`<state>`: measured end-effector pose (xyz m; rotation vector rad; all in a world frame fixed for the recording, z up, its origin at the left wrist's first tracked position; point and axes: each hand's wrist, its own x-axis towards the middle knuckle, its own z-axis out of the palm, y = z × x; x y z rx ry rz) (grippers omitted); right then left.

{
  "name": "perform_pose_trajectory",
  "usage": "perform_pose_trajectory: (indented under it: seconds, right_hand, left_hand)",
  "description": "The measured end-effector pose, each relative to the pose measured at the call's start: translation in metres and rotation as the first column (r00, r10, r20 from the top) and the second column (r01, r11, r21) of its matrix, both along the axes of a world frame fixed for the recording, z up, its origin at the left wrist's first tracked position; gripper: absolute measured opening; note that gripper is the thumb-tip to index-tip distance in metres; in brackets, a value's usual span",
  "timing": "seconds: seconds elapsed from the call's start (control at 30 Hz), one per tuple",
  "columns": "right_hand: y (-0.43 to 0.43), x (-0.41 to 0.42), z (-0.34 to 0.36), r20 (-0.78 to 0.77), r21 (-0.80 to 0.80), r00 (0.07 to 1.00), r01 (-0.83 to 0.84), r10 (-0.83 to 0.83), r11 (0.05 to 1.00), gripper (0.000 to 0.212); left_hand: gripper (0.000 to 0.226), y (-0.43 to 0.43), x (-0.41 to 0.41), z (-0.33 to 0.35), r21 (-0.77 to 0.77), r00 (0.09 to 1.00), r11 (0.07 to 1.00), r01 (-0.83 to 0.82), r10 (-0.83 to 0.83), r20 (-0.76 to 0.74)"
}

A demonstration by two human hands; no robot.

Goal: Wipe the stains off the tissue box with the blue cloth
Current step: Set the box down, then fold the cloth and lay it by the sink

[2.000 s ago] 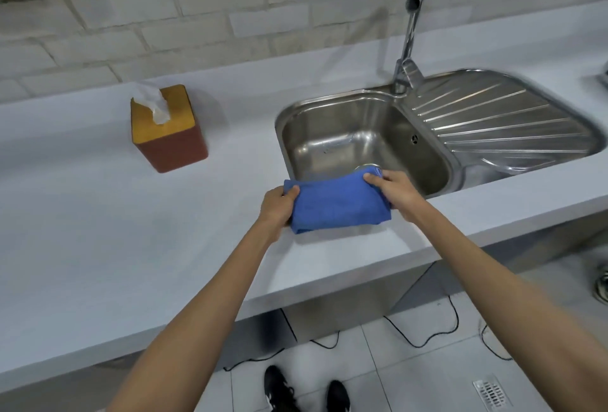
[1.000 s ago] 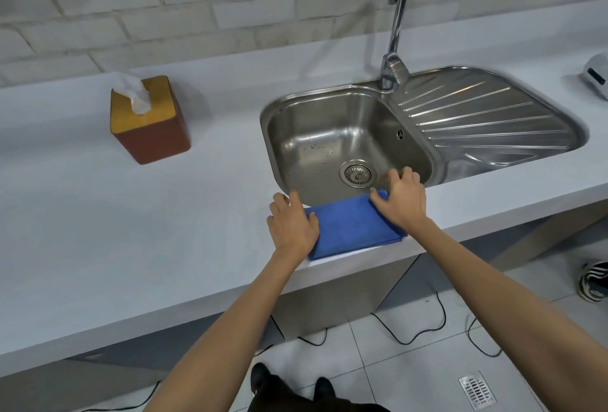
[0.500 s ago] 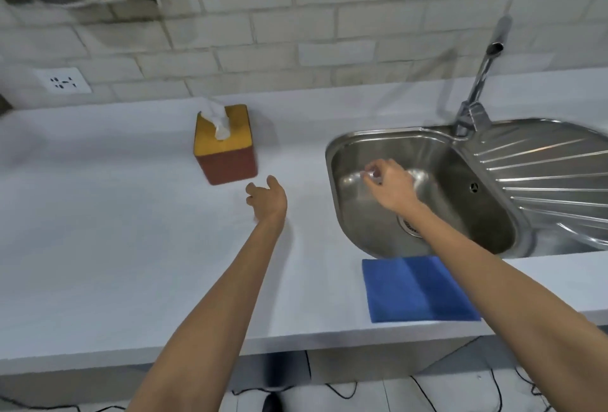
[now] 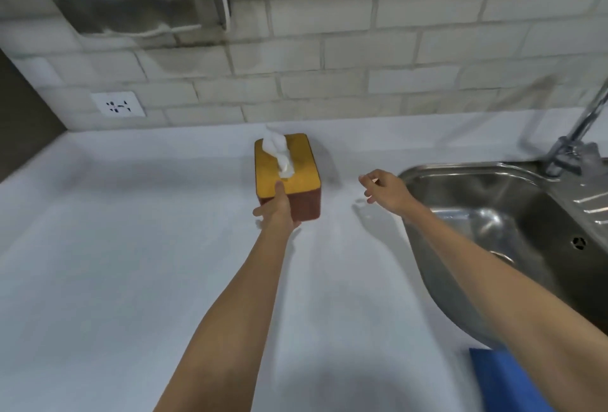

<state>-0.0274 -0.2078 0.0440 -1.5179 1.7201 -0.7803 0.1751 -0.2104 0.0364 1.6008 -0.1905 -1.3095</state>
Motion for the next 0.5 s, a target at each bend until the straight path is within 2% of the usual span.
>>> perform_pose_trajectory:
  seconds: [0.17,0.33,0.43,0.5]
  right_hand:
    - [-0.036,0.022,-0.010,0.123,0.055,0.991,0.054,-0.060,0.997,0.045]
    - [-0.068,0.036,-0.017,0.220,0.096,0.965,0.127,-0.145,0.987,0.050]
    - [-0.084,0.039,-0.020,0.225,0.098,0.961,0.142,-0.161,0.985,0.055]
    - [-0.092,0.042,-0.021,0.220,0.091,0.961,0.148,-0.165,0.985,0.058]
  left_hand:
    - [0.071,-0.018,0.025,-0.019,0.032,0.963,0.969,0.247,-0.249,0.103]
    - [0.048,-0.041,0.074,-0.013,0.061,0.857,0.866,0.496,-0.500,0.124]
    - [0.037,-0.066,0.091,-0.009,0.020,0.848,0.860,0.510,-0.506,0.157]
    - [0.049,-0.088,0.096,-0.005,-0.062,0.897,0.903,0.424,-0.409,0.169]
